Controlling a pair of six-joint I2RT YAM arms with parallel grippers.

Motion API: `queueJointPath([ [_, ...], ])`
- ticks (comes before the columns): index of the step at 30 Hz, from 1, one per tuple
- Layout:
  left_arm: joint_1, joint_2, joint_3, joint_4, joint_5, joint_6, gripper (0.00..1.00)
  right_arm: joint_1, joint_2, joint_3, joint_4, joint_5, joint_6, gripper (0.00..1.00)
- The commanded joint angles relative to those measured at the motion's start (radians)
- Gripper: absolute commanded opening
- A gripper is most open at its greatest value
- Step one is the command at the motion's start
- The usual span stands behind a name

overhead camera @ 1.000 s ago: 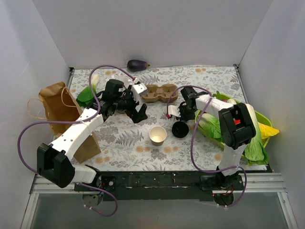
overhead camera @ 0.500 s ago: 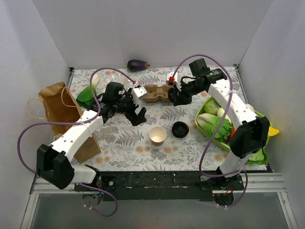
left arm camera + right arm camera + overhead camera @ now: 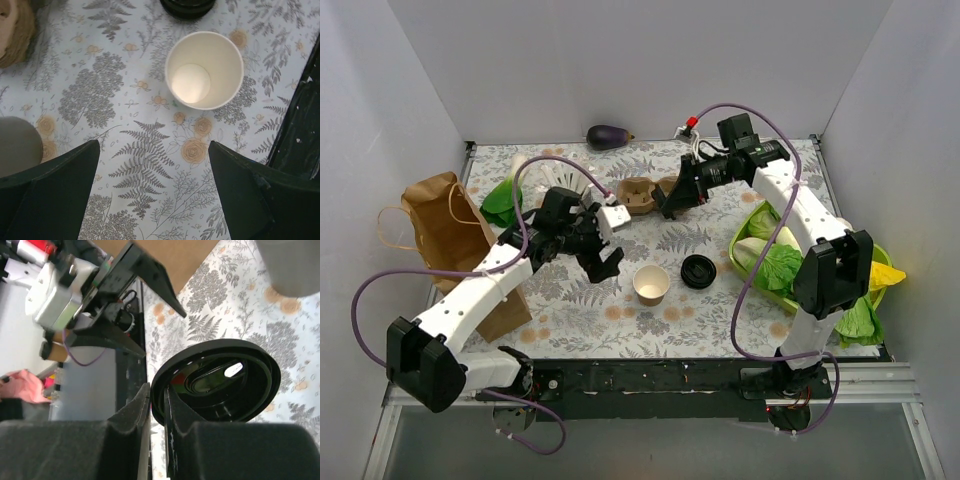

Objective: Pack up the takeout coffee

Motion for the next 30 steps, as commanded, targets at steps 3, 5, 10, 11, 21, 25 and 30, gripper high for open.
queueJointPath([
  [3, -0.125, -0.074, -0.045, -0.037, -0.037, 0.112, 0.91, -0.054, -0.056, -0.193, 0.536, -0.178, 0.625, 0.01],
  [5, -0.123, -0.094, -0.078, 0.039, -0.099, 0.097, 0.91, -0.043, -0.051, -0.206, 0.534, -0.192, 0.615, 0.01],
  [10, -0.126, -0.183, -0.206, 0.148, -0.063, 0.082, 0.93, 0.006, -0.089, -0.264, 0.377, -0.290, 0.474, 0.01],
  [11, -0.126, -0.187, -0.212, 0.161, -0.031, 0.063, 0.93, 0.027, -0.100, -0.293, 0.372, -0.342, 0.474, 0.01],
  [21, -0.169, -0.211, -0.227, 0.103, -0.031, -0.070, 0.94, 0.038, -0.180, -0.609, 0.651, -0.387, 0.668, 0.01],
  [25, -0.169, -0.194, -0.212, 0.077, 0.012, -0.118, 0.94, 0.051, -0.152, -0.605, 0.769, -0.375, 0.748, 0.01],
  [30, -0.169, -0.196, -0.232, 0.107, 0.037, -0.153, 0.94, 0.090, -0.111, -0.609, 0.875, -0.430, 0.810, 0.01],
])
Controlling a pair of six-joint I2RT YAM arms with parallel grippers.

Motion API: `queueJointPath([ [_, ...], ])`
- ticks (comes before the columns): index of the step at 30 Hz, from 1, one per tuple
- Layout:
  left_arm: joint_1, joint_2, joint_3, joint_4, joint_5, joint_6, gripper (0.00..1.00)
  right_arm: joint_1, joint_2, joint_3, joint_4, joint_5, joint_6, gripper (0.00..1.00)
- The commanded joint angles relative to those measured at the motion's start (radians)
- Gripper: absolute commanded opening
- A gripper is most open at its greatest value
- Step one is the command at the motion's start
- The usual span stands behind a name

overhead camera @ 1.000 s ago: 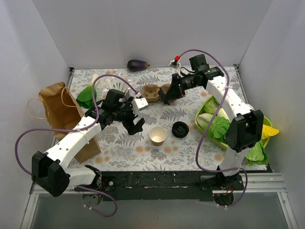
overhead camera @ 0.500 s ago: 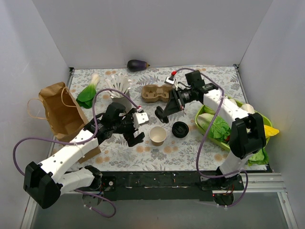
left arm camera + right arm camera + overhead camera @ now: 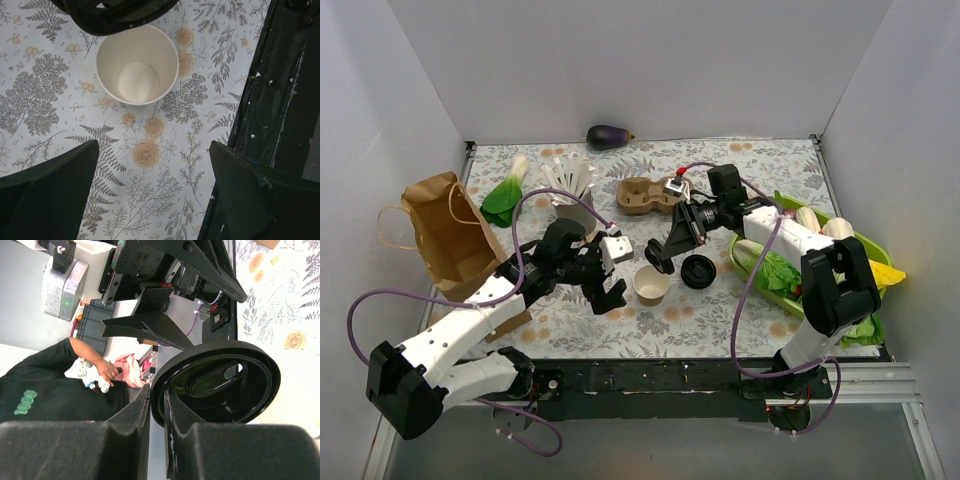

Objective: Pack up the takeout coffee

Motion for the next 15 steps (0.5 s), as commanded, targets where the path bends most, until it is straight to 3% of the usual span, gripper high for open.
queueJointPath([
  [1, -0.002, 0.005, -0.011, 0.014, 0.050, -0.036, 0.95, 0.042, 0.039, -0.015, 0.236, -0.109, 0.101, 0.01],
  [4, -0.002, 0.025, 0.004, 0.030, 0.044, -0.045, 0.95, 0.054, 0.058, -0.084, 0.453, -0.129, 0.295, 0.01],
  [5, -0.001, 0.029, 0.006, 0.036, 0.040, -0.053, 0.95, 0.060, 0.062, -0.098, 0.598, -0.136, 0.399, 0.01],
  [8, 0.002, 0.048, 0.009, 0.059, 0.036, -0.075, 0.95, 0.066, 0.082, -0.124, 0.762, -0.135, 0.516, 0.01],
  [15, 0.025, 0.066, -0.039, 0.134, 0.043, -0.150, 0.95, 0.069, 0.108, -0.166, 0.848, -0.136, 0.569, 0.01],
])
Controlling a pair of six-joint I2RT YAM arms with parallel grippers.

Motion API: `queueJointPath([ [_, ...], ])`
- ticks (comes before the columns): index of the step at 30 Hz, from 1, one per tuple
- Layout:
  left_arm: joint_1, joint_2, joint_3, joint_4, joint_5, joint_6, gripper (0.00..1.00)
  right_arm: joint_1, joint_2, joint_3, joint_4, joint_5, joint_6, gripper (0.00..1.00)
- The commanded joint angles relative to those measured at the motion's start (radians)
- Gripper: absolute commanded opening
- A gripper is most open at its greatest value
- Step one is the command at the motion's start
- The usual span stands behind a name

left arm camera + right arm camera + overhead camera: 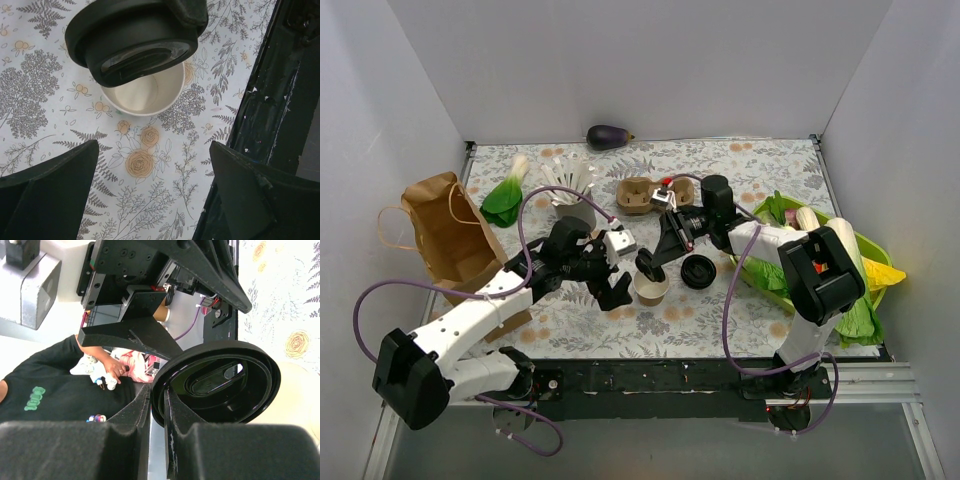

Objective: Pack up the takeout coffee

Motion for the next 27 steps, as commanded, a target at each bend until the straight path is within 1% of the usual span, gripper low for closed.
queueJointPath([
  [1, 0.020, 0.003, -0.036, 0.077, 0.028, -0.063, 0.95, 0.004, 0.010, -0.027, 0.150, -0.126, 0.077, 0.01],
  [3, 0.031, 0.012, -0.053, 0.097, 0.030, -0.106, 0.95, 0.004, 0.010, -0.041, 0.148, -0.119, 0.078, 0.01],
  [8, 0.071, 0.041, -0.081, 0.209, 0.031, -0.246, 0.96, 0.006, 0.023, -0.042, 0.150, -0.126, 0.078, 0.02],
  [9, 0.086, 0.049, -0.085, 0.224, 0.037, -0.294, 0.96, 0.004, 0.023, -0.044, 0.151, -0.126, 0.080, 0.02],
  [13, 0.112, 0.083, -0.099, 0.296, 0.082, -0.393, 0.96, 0.004, 0.016, -0.056, 0.153, -0.126, 0.077, 0.03],
  [16, 0.116, 0.106, -0.116, 0.321, 0.123, -0.415, 0.96, 0.004, 0.018, -0.062, 0.133, -0.129, 0.074, 0.04],
  [27, 0.114, 0.136, -0.173, 0.401, 0.142, -0.496, 0.96, 0.001, 0.019, -0.073, 0.116, -0.126, 0.069, 0.05],
])
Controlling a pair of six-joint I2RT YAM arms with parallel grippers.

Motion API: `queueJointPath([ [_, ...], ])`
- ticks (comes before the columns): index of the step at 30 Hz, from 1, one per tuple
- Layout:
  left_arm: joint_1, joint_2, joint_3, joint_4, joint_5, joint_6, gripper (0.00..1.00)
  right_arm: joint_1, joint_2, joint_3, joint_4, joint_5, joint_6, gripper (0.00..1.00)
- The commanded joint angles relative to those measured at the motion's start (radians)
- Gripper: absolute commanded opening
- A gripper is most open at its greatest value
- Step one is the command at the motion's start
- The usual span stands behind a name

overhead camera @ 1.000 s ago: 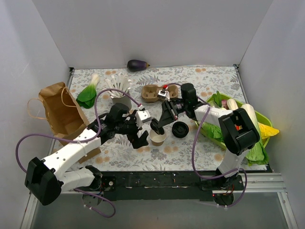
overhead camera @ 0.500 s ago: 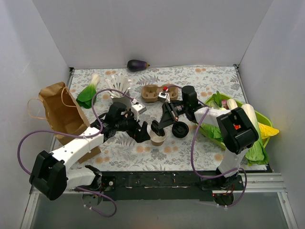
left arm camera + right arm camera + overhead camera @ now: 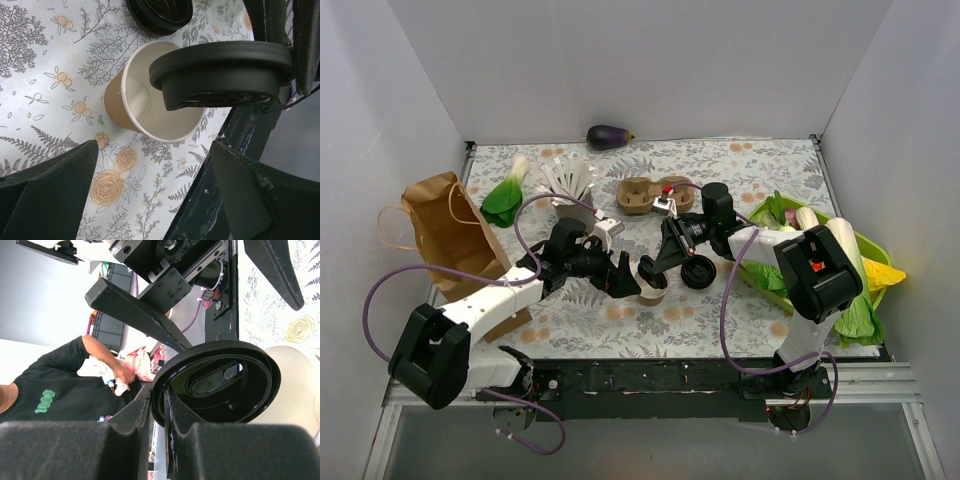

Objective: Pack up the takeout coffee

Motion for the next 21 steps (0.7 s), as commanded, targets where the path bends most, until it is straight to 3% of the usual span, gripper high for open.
queueJointPath([
  [1, 0.003, 0.009, -0.019, 0.062, 0.040, -0.052, 0.96, 0.001, 0.003, -0.005, 0.016, -0.121, 0.000, 0.05],
  [21, 0.003, 0.110, -0.022, 0.124, -0.006, -0.099, 0.94, -0.010, 0.047, 0.018, 0.005, -0.109, -0.002, 0.08],
])
